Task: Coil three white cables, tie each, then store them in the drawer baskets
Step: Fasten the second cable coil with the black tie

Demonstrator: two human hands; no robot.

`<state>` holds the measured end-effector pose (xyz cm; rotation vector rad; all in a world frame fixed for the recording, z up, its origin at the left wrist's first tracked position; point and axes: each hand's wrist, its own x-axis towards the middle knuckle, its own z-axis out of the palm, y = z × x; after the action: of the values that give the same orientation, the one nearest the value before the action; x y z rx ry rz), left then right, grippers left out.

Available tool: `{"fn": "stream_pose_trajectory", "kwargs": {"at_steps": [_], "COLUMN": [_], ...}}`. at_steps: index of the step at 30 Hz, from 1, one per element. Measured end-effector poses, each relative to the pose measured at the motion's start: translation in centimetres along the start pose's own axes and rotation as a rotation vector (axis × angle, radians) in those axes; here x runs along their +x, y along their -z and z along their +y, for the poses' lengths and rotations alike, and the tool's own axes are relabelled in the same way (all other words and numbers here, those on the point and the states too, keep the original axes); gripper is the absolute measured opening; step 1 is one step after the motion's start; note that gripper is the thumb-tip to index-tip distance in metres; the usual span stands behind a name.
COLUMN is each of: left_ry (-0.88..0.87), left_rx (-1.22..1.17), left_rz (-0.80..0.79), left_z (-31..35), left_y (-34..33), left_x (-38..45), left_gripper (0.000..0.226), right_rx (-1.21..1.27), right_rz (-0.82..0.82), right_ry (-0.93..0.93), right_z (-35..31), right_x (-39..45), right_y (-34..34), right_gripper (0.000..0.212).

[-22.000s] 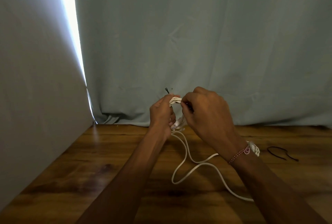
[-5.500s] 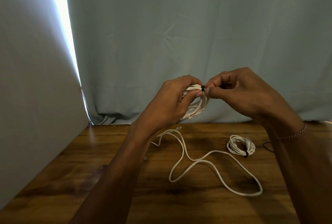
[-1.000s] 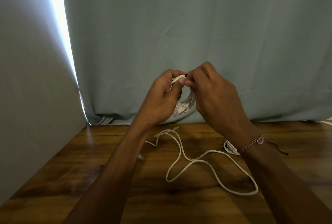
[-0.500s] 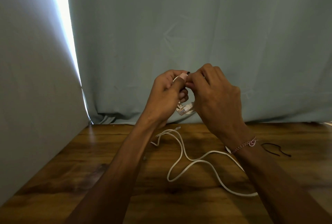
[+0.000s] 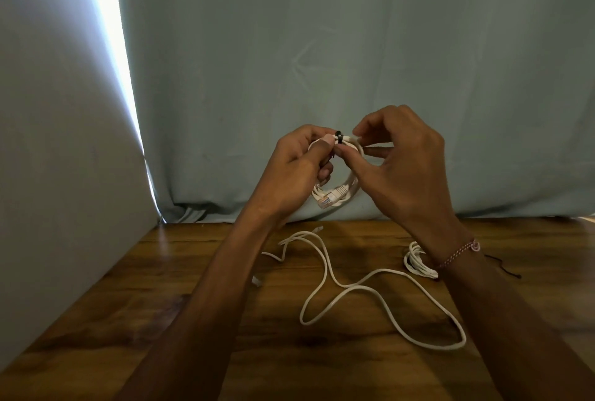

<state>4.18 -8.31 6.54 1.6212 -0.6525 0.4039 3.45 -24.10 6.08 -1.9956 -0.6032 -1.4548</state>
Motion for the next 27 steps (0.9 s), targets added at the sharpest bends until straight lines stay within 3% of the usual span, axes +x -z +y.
{"fn": "stream_pose_trajectory", "kwargs": {"at_steps": [3,9,18,27], "left_ry": [0.007,0.035,-0.001,-0.003], "left_rx": [0.004,-0.003,0.168,0.272], "left_rz": [-0.003,-0.011,-0.081,-0.181], "left_z": [0.07,0.06,-0.32,-0.37], "left_y": [-0.08,-0.06,0.06,-0.01], "left_x": [-0.01,-0.09,-0.08,-0.21], "left_gripper": [0.025,0.023,0.018,0.017], "right_rx": [0.066,0.069,-0.120,-0.208], "right_rz": [-0.039,-0.077,-0.049,-0.045], "right_ry": [-0.083,-0.024,0.143,0.104], "right_z": [-0.14,0.03,0.39,0.27], "right_x": [0.03,-0.10,-0.41,-0.90], "right_y": [0.20,0.21,-0.22,-0.25], "right_gripper": [0.035,0.029,0.026,0.033]}}
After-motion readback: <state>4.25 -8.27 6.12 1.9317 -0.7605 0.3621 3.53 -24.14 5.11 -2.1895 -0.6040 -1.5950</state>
